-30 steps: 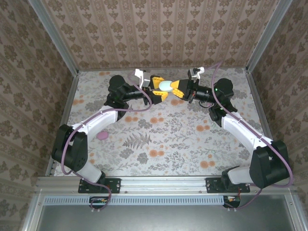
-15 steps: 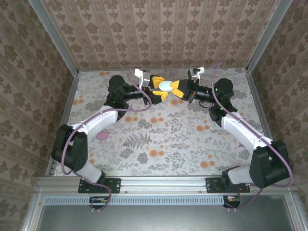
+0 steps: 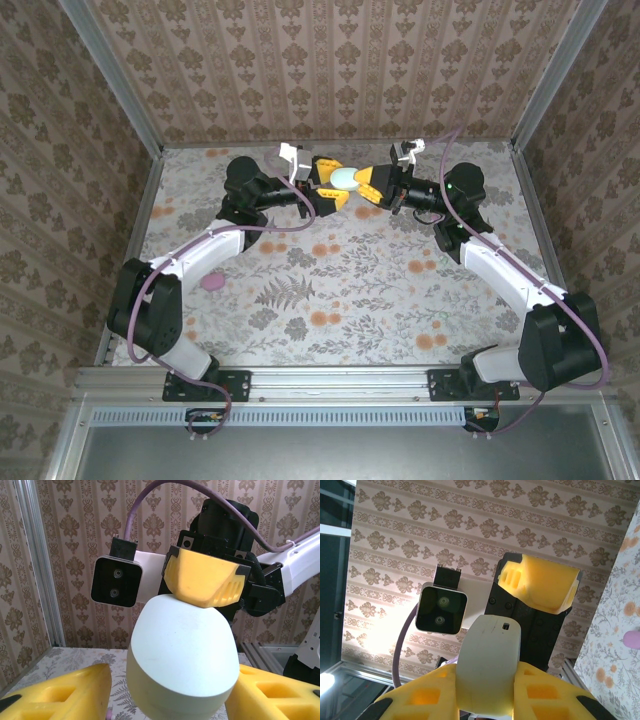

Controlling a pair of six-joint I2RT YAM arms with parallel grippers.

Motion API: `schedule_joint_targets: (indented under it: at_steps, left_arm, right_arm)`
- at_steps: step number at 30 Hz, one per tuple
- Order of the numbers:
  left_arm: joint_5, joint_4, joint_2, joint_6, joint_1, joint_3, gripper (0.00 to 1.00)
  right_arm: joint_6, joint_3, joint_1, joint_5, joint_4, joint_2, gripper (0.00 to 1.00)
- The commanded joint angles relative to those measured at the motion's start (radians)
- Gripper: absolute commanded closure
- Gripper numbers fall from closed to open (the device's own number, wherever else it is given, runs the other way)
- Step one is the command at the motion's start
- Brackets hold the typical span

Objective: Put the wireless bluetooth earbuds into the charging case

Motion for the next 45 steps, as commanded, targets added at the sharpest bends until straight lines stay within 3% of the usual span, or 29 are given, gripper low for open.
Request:
schedule_joint_targets:
  at_steps: [1,8,16,20,30,37,41,45]
  left_arm:
    - [0.024,0.040,0.005,-0.014,-0.006,0.031,0.40]
    - [0.027,0.040,0.005,-0.017,-0.007,0.031,0.41]
    - [0.036,0.020,0.004,-0.011,-0.006,0.040,0.53]
    - [0.048,-0.035,-0.002,0.020,-0.008,0.047,0.58]
    - [0.071,-0.389,-0.035,0.271,-0.025,0.103,0.65]
    - [0.073,-0.684,-0.048,0.471,-0.043,0.180,0.65]
    - [0.063,-0.710,-0.058,0.489,-0.042,0.180,0.65]
    - [0.060,-0.716,-0.062,0.491,-0.040,0.178,0.66]
  right_arm:
    - [-0.005,-0.002,0.001,-0.003,0.027,0.004,0.79]
    - [-0.012,0.002,0.000,-0.005,0.018,0.005,0.79]
    - [-0.040,-0.006,0.000,0.003,-0.026,0.005,0.78]
    - [-0.088,0.003,0.000,0.005,-0.110,-0.007,0.72]
    - [-0.218,0.074,0.001,-0.021,-0.313,-0.031,0.59]
    - [-0.333,0.124,-0.001,-0.041,-0.488,-0.029,0.56]
    - [-0.453,0.155,-0.019,-0.035,-0.669,-0.050,0.49]
    - [-0.462,0.146,-0.033,-0.062,-0.675,-0.073,0.46]
